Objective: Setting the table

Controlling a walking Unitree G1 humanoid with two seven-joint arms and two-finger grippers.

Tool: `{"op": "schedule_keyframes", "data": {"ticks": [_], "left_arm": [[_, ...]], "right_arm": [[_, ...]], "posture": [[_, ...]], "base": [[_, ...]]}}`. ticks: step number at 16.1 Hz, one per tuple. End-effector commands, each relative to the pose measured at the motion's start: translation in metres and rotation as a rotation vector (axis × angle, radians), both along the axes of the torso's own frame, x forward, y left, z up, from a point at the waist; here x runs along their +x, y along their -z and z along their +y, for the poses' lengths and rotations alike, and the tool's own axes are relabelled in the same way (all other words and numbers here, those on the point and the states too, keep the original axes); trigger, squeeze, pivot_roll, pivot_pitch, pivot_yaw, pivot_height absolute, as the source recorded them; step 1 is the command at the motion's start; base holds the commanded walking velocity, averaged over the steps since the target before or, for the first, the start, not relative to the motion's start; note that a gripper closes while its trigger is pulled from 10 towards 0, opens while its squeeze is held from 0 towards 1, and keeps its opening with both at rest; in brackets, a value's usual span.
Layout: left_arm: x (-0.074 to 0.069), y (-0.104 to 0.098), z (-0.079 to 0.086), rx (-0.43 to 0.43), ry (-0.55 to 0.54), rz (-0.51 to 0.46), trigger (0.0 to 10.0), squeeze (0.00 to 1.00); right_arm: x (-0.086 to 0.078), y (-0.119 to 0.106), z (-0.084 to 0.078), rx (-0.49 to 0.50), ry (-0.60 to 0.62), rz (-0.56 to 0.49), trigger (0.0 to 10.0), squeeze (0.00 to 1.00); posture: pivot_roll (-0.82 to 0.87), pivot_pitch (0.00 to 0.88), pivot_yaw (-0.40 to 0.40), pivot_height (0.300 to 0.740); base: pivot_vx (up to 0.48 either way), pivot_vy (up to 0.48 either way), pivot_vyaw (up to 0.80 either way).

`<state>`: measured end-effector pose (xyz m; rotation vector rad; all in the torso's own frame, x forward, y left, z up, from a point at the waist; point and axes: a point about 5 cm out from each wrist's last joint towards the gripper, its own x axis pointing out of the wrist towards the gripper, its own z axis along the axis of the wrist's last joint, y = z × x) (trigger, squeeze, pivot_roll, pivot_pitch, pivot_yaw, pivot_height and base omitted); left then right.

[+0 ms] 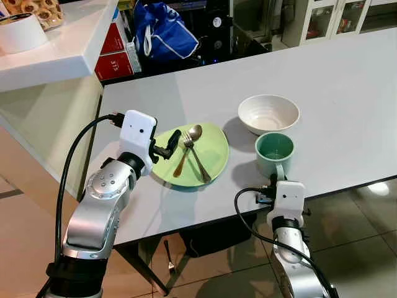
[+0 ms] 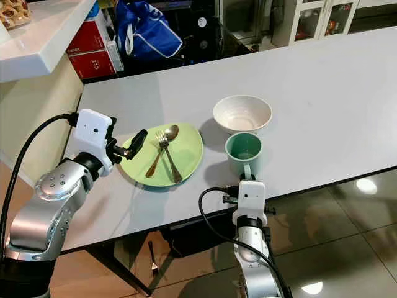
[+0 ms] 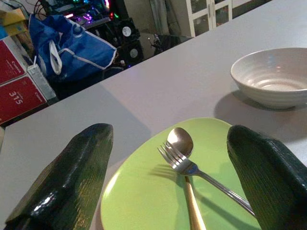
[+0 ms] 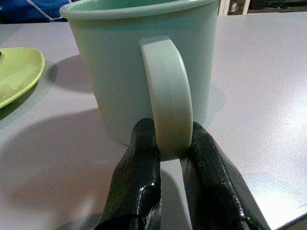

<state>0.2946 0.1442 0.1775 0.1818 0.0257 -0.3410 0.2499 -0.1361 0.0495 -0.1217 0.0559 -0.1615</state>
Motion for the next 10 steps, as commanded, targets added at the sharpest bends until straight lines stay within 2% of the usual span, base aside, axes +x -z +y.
{"op": "schedule_keyframes", "data": {"ticks": [1,10], "left_arm": [[0.0004,-0.0046,0.0013,0.006,-0.001,-0.011,10.0,0.00],[0.0007,-0.0018,-0.0006,0.001,-0.003,-0.009,10.0,0.00]], "right_arm": [[-0.0037,0.0134,-0.0015,0.006,0.013,0.074,0.0,0.00],[0.0007,0.0117,-0.0035,-0.005,-0.008,0.059,0.0,0.00]], "posture": [[0.16,0.000,0.156,0.740],[0.15,0.000,0.142,0.740]], "base": [[0.000,0.000,0.00],[0.000,0.000,0.00]]}}
